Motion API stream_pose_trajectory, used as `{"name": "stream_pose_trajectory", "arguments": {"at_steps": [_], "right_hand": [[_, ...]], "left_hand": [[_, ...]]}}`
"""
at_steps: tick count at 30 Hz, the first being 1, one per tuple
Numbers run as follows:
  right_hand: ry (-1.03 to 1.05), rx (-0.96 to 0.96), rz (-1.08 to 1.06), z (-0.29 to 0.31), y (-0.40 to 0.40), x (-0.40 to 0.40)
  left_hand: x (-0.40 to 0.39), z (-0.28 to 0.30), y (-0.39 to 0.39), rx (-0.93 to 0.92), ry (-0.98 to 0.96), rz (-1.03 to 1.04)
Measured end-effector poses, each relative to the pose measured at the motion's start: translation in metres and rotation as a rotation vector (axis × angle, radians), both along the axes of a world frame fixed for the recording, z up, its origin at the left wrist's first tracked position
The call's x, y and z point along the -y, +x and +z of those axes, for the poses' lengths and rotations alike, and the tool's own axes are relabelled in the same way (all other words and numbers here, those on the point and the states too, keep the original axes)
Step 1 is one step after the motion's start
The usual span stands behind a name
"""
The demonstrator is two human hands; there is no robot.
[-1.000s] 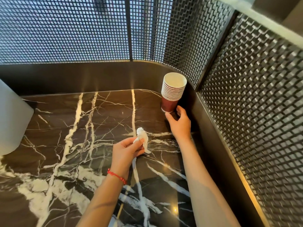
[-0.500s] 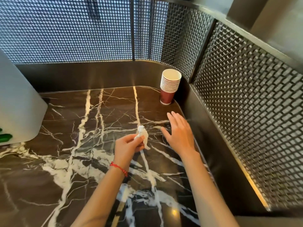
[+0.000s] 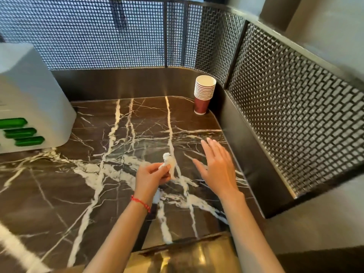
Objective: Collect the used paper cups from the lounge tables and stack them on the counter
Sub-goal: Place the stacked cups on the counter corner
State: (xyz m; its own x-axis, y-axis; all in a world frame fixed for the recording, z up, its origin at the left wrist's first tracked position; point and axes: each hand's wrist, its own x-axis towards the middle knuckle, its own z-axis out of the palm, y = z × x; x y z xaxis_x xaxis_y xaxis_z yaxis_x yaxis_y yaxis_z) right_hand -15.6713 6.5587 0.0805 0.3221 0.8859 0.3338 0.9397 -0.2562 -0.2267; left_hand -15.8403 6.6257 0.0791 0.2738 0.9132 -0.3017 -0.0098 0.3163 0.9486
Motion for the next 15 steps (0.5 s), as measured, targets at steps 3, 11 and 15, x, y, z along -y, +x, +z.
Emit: {"name": "stream_pose_trajectory", "arguments": {"at_steps": [3, 11, 15], "right_hand": [[0.003, 0.000, 0.037, 0.001, -0.006, 0.023], [0.058, 0.001, 0.150, -0.004, -0.021, 0.115], [0.094, 0.009, 0.183, -0.011, -0.029, 0.160]], "left_hand": [[0.025, 0.001, -0.008, -0.005, 0.009, 0.055], [0.131, -0.004, -0.024, 0.018, 0.068, 0.137], [0.177, -0.009, -0.032, 0.020, 0.049, 0.157]]}}
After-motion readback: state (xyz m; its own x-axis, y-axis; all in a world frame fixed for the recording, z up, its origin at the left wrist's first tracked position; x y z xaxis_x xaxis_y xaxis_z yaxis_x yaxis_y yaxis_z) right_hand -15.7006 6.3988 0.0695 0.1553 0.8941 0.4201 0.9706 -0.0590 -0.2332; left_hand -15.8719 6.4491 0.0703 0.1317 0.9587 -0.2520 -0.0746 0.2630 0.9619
